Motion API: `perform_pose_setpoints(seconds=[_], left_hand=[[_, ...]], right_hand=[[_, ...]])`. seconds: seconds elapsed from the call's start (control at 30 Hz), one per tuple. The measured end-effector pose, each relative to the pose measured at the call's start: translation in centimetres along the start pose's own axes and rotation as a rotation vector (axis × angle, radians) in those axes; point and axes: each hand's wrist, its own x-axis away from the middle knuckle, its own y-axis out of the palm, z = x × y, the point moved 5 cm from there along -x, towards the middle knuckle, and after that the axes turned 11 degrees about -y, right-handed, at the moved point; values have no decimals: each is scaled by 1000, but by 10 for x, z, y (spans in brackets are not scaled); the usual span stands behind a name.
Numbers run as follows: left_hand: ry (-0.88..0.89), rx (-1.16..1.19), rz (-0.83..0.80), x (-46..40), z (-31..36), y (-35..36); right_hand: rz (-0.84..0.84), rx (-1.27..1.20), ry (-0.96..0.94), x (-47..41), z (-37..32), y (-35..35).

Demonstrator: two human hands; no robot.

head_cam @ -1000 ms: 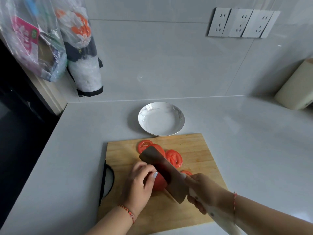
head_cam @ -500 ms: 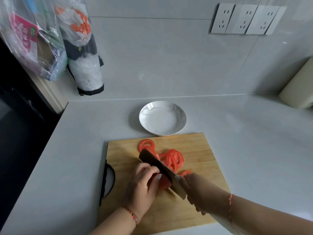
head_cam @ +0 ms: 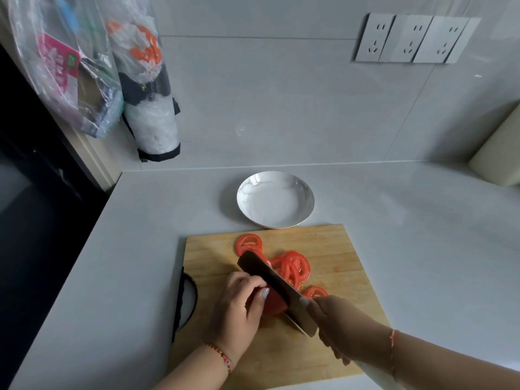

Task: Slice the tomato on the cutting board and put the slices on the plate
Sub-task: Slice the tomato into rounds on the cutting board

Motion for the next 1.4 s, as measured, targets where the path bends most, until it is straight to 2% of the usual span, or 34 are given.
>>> perform_pose_setpoints(seconds=[0.27, 0.53, 0.87, 1.17, 1.4], left_hand=[[41, -61, -13, 9, -3, 2], [86, -35, -21, 9, -1, 2], [83, -42, -20, 9, -2, 2], [75, -51, -33, 9, -1, 2], [85, -23, -33, 9, 0, 2]], right_hand=[[-13, -262, 65, -1, 7, -5], [81, -201, 45, 7, 0, -25], [56, -232, 65, 13, 4, -24], [78, -511, 203, 16, 4, -16], [45, -283, 26, 32, -19, -33]])
